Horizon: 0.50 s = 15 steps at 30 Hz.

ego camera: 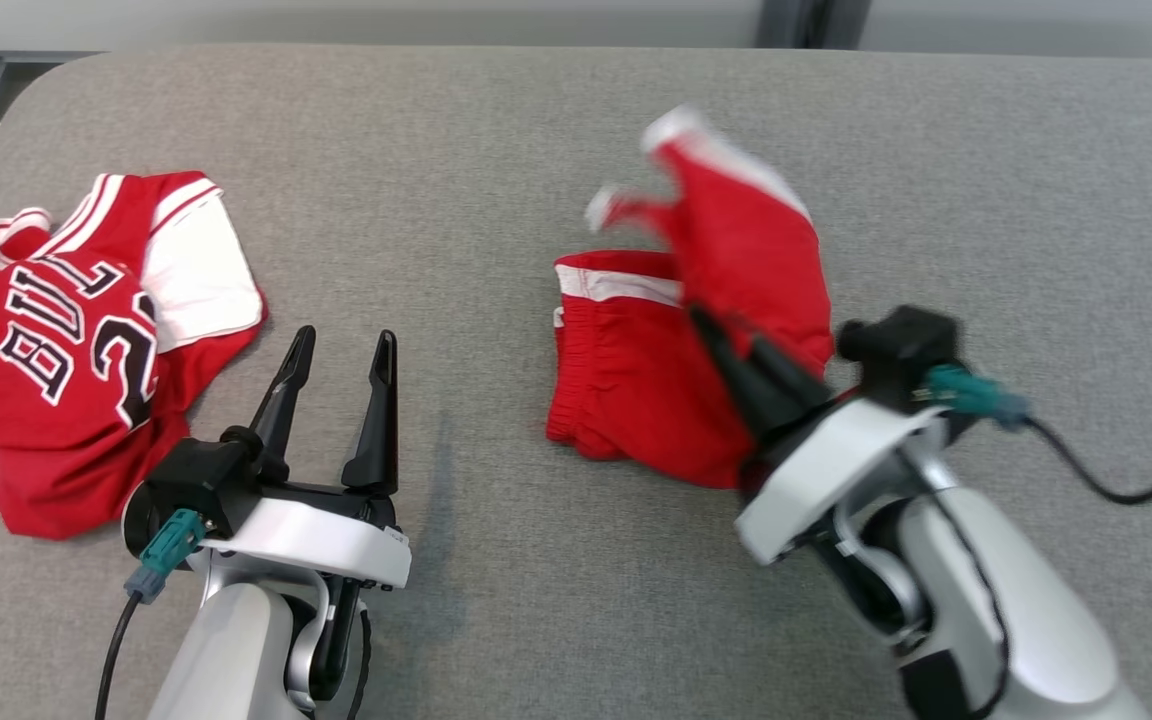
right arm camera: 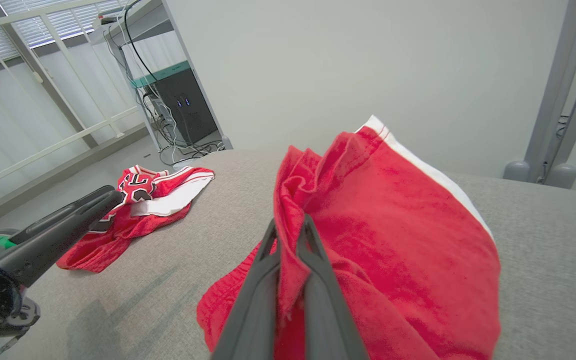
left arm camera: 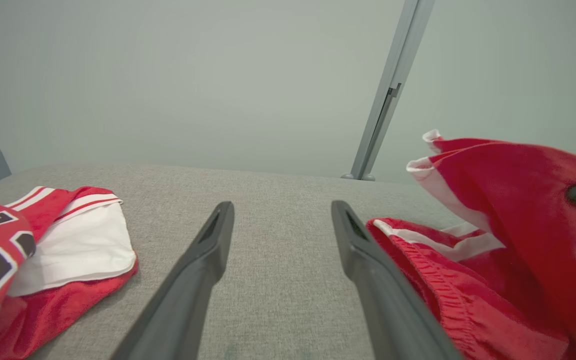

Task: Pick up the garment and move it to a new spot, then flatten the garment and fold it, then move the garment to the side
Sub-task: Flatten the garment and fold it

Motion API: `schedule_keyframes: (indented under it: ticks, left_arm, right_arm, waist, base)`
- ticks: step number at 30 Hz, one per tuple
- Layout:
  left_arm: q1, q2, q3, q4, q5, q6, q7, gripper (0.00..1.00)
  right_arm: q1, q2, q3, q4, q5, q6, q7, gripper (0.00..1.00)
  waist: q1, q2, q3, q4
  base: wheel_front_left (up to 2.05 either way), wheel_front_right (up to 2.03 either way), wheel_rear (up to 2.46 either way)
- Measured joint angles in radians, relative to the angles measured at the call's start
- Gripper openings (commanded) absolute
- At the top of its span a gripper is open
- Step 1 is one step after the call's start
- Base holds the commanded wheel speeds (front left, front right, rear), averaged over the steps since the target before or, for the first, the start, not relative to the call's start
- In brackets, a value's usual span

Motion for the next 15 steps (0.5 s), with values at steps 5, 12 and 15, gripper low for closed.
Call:
schedule_keyframes:
  ticks: [5, 12, 15]
  left_arm:
    - [0.000, -0.002, -0.011, 0.000, -0.008, 0.001, 0.000, 1.00]
    - [0.000, -0.004, -0.017, -0.001, -0.014, 0.006, 0.000, 1.00]
    - [0.000, -0.005, -0.016, -0.001, -0.014, 0.009, 0.000, 1.00]
  right_arm:
    - [-0.018, 0.039, 0.113, 0.102, 0.035, 0.000, 0.014, 0.00]
    - [-0.030, 0.051, 0.205, 0.234, 0.076, 0.000, -0.021, 0.00]
    - [-0.041, 0.052, 0.233, 0.257, 0.082, 0.000, -0.052, 1.00]
  waist:
    - [0.0000, 0.0000, 0.001, 0.029]
    - [0.0000, 0.0000, 0.015, 0.041]
    - [0.0000, 0.0000, 0.018, 0.034]
  base:
    - [0.00, 0.00, 0.00]
    - [0.00, 0.00, 0.00]
    - [0.00, 0.00, 0.00]
